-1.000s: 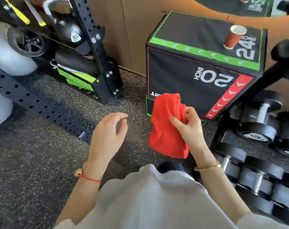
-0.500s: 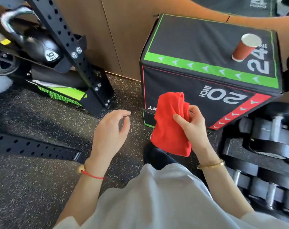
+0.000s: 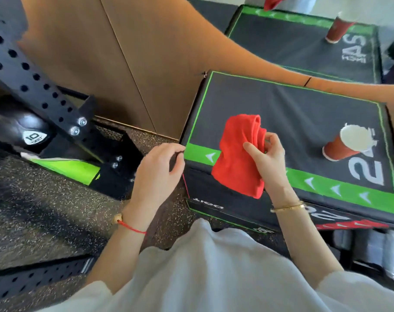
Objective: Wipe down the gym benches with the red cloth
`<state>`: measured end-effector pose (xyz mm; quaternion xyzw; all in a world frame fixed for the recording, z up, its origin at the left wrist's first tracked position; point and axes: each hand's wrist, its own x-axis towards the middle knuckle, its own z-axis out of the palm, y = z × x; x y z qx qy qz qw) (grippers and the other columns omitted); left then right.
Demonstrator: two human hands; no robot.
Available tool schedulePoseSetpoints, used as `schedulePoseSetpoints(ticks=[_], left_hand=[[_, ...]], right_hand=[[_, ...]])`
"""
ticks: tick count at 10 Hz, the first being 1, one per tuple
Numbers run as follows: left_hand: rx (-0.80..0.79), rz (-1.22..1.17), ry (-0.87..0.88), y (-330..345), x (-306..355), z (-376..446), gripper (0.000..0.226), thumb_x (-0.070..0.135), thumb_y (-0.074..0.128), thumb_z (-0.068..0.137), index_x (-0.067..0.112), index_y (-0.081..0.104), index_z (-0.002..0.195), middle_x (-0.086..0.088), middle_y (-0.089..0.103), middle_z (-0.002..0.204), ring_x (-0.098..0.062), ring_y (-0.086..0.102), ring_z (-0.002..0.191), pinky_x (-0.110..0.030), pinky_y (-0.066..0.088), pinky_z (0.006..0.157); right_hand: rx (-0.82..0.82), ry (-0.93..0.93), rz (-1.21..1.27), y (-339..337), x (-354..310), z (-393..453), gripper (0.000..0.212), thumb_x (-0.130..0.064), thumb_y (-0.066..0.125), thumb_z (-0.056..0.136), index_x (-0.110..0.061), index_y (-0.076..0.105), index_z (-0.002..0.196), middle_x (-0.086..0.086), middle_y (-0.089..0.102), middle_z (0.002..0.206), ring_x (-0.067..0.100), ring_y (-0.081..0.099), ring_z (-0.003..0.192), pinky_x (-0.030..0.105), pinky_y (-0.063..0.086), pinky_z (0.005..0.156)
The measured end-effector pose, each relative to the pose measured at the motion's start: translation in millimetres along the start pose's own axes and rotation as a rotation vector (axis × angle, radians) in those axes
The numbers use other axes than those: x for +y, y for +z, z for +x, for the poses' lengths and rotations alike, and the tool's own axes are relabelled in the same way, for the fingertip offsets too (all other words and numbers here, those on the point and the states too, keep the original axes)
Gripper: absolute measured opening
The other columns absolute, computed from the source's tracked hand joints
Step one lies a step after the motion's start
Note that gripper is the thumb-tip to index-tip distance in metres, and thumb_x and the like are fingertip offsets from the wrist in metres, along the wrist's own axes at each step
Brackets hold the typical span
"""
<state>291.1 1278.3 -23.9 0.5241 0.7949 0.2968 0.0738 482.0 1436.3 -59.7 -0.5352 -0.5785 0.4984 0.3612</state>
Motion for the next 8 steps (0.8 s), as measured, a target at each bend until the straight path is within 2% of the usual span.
schedulePoseSetpoints(ticks=[1, 2, 4, 5, 6, 7, 8], left_hand=[[-0.040, -0.010, 0.031, 13.5, -3.1, 39.9, 0.022, 0.017, 0.055, 0.095, 0.014, 0.067, 0.112, 0.003, 0.069, 0.109, -0.017, 0.063, 0.103, -0.035, 0.051, 0.093], [-0.080, -0.017, 0.041, 27.4, -5.4, 71.2, 0.022, 0.017, 0.055, 0.094, 0.016, 0.068, 0.112, 0.004, 0.069, 0.110, -0.016, 0.063, 0.103, -0.032, 0.050, 0.093], [-0.127, -0.034, 0.095, 48.3, -9.1, 115.4, 0.021, 0.016, 0.057, 0.093, 0.016, 0.068, 0.111, 0.004, 0.069, 0.110, -0.016, 0.063, 0.104, -0.029, 0.047, 0.091], [-0.170, -0.032, 0.147, 53.0, -12.3, 128.4, 0.022, 0.015, 0.057, 0.093, 0.015, 0.068, 0.112, 0.003, 0.069, 0.112, -0.018, 0.063, 0.105, -0.031, 0.047, 0.092], [-0.217, -0.027, 0.182, 53.3, -16.8, 138.0, 0.022, 0.016, 0.057, 0.093, 0.015, 0.068, 0.112, 0.002, 0.069, 0.112, -0.018, 0.062, 0.105, -0.031, 0.047, 0.091], [-0.226, -0.028, 0.230, 51.6, -22.2, 142.9, 0.022, 0.015, 0.057, 0.093, 0.014, 0.068, 0.112, 0.002, 0.069, 0.112, -0.019, 0.062, 0.105, -0.029, 0.046, 0.091], [-0.225, -0.024, 0.254, 48.7, -26.5, 144.8, 0.022, 0.017, 0.056, 0.094, 0.015, 0.067, 0.113, 0.002, 0.069, 0.111, -0.018, 0.061, 0.105, -0.031, 0.047, 0.090]], right_hand=[[0.002, 0.020, -0.030, 10.1, -0.9, 38.8, 0.034, -0.022, 0.074, 0.076, -0.015, 0.055, 0.103, 0.003, 0.067, 0.098, 0.018, 0.064, 0.092, 0.041, 0.052, 0.089], [0.004, 0.041, -0.068, 19.2, -0.1, 65.8, 0.039, -0.028, 0.072, 0.073, -0.011, 0.054, 0.102, 0.010, 0.069, 0.099, 0.021, 0.064, 0.091, 0.048, 0.051, 0.090], [0.019, 0.065, -0.261, 25.7, 16.8, 89.3, 0.037, -0.027, 0.074, 0.076, -0.014, 0.048, 0.099, 0.002, 0.065, 0.089, 0.023, 0.061, 0.088, 0.043, 0.049, 0.084], [0.081, 0.066, -0.405, 19.3, 29.3, 89.5, 0.041, -0.034, 0.071, 0.075, -0.022, 0.045, 0.104, -0.010, 0.058, 0.088, 0.019, 0.057, 0.085, 0.033, 0.042, 0.075], [0.139, 0.077, -0.483, 16.2, 33.5, 83.8, 0.044, -0.037, 0.072, 0.076, -0.023, 0.044, 0.107, -0.012, 0.055, 0.089, 0.017, 0.052, 0.082, 0.030, 0.037, 0.072], [0.153, 0.002, -0.480, 17.4, 32.2, 78.5, 0.044, -0.028, 0.073, 0.076, -0.016, 0.047, 0.109, -0.004, 0.058, 0.096, 0.021, 0.055, 0.089, 0.034, 0.041, 0.075], [0.212, -0.059, -0.613, 17.7, 26.7, 70.3, 0.049, -0.025, 0.073, 0.077, -0.010, 0.050, 0.117, 0.006, 0.059, 0.111, 0.030, 0.052, 0.104, 0.040, 0.040, 0.088]])
